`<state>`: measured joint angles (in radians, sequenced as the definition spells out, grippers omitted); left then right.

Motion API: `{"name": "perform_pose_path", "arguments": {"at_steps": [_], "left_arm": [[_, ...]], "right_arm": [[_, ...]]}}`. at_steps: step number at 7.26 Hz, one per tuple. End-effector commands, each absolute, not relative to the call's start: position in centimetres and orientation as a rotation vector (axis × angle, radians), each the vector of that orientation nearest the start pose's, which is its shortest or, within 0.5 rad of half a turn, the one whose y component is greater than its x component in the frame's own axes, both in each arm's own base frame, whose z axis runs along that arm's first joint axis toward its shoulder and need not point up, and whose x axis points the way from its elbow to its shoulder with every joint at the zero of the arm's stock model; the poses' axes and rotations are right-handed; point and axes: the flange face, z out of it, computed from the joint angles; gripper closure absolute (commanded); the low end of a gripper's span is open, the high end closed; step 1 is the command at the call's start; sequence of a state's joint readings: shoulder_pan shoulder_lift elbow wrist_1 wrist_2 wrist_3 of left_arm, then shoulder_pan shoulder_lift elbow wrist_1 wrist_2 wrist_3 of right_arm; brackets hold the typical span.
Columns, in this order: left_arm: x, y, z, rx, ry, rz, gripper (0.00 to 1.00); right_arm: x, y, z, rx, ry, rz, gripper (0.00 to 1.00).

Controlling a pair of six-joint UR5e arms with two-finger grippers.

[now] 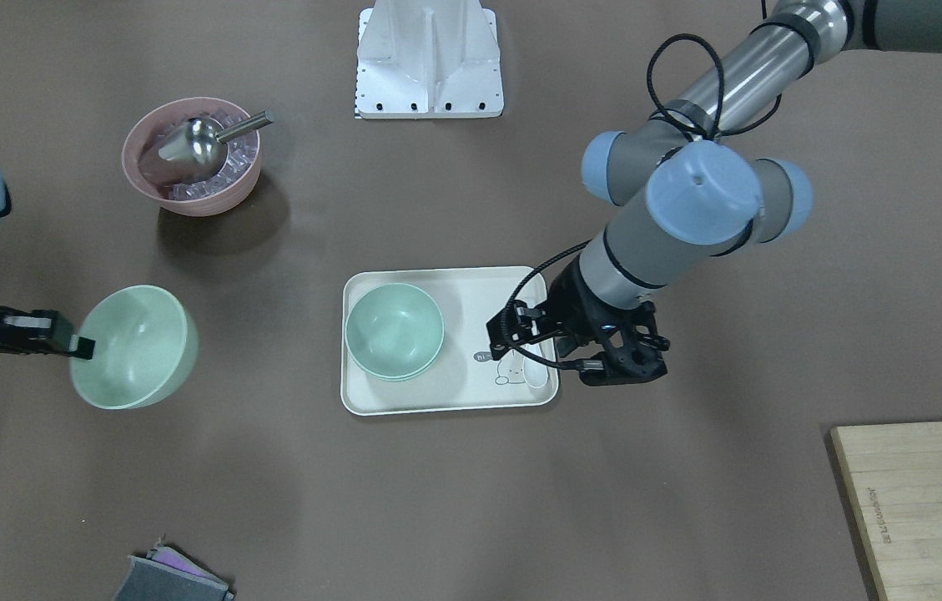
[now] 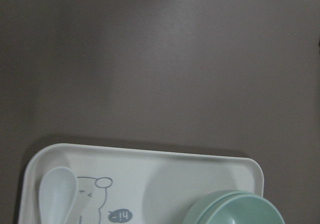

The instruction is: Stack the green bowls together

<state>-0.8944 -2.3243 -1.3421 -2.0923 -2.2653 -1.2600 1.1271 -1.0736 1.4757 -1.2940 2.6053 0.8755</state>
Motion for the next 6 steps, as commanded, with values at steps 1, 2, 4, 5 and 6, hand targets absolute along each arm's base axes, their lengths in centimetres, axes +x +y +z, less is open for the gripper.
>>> {"name": "perform_pose_path", "arguments": {"at_steps": [1, 2, 4, 5, 6], "left_arm": [[35.7, -63.7, 26.8, 0.088, 1.163, -0.115, 0.02], [35.3, -63.9, 26.9, 0.105, 1.16, -0.096, 0.02], [35.1, -64.0, 27.0, 0.108, 1.159, -0.1, 0.02], [35.2, -64.1, 27.4, 0.103, 1.153, -0.104, 0.02], [35.2, -64.2, 27.5, 0.103, 1.152, -0.106, 0.02]], "right_arm": [[-33.0, -61.1, 29.8, -0.116, -1.15, -0.031, 1.0], [-35.7, -60.5, 27.8, -0.098, -1.145, -0.06, 1.0], [-38.6, -59.7, 28.2, -0.08, -1.168, -0.072, 1.0], [-40.5, -59.8, 28.1, -0.046, -1.182, -0.072, 1.0], [-42.5, -60.3, 27.6, -0.048, -1.183, -0.055, 1.0]]}}
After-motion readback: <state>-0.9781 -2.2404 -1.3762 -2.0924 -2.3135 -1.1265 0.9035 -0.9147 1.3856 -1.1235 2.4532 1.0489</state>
